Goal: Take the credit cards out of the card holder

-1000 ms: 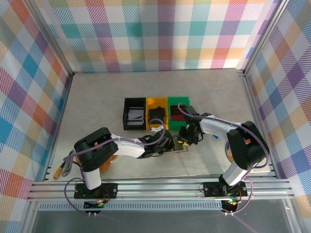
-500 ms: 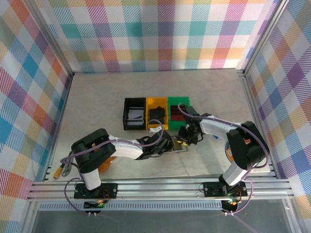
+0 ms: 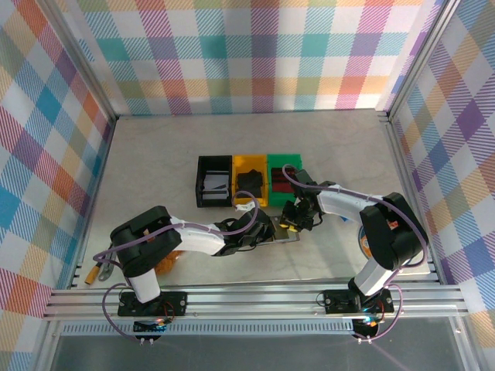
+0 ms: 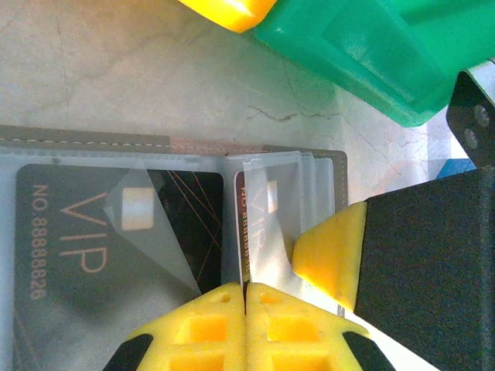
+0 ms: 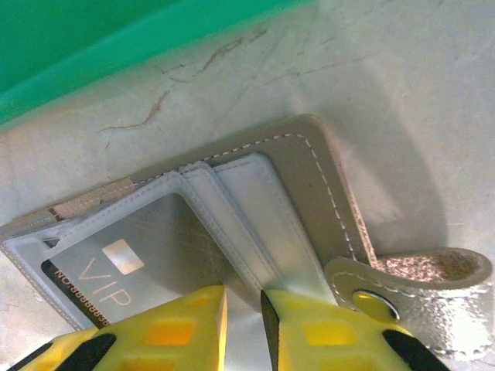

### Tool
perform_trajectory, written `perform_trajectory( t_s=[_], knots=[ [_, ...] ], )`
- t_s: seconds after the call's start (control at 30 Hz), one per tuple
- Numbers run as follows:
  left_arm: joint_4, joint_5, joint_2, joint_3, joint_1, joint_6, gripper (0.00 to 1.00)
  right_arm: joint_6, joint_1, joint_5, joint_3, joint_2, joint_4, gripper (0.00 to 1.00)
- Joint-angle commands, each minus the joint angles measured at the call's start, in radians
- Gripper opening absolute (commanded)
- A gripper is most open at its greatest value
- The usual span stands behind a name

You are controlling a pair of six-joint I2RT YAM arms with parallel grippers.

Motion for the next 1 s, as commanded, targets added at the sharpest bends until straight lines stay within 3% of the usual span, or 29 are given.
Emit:
perform_trajectory(
  t_s=[0.0,0.33,0.53,0.63,0.87,0.97],
  knots=[
    [-0.014,-0.034,-0.022,-0.023,-0.008,-0.001,0.0,0.006,-0.005,0.044,-0.046,0.052,-0.03,0.24],
    [0.006,-0.047,-0.028,-0.052,-0.008,-0.023,0.01,0.008,-0.006,0.045,-0.052,0.053,-0.029,0.24],
    [0.037,-0.047,-0.024,-0.063,-0.008,-0.033,0.16,0.008,-0.009,0.043,-0.053,0.054,-0.026,0.24],
    [0.04,-0.051,-0.026,-0.067,-0.008,-0.035,0.18,0.008,-0.008,0.041,-0.057,0.053,-0.025,0.24],
    [0.065,-0.054,-0.024,-0.081,-0.008,-0.045,0.18,0.01,-0.009,0.037,-0.059,0.051,-0.024,0.24],
    [0.091,-0.046,-0.019,-0.087,-0.008,-0.05,0.11,0.01,-0.01,0.037,-0.058,0.049,-0.024,0.24]
  ],
)
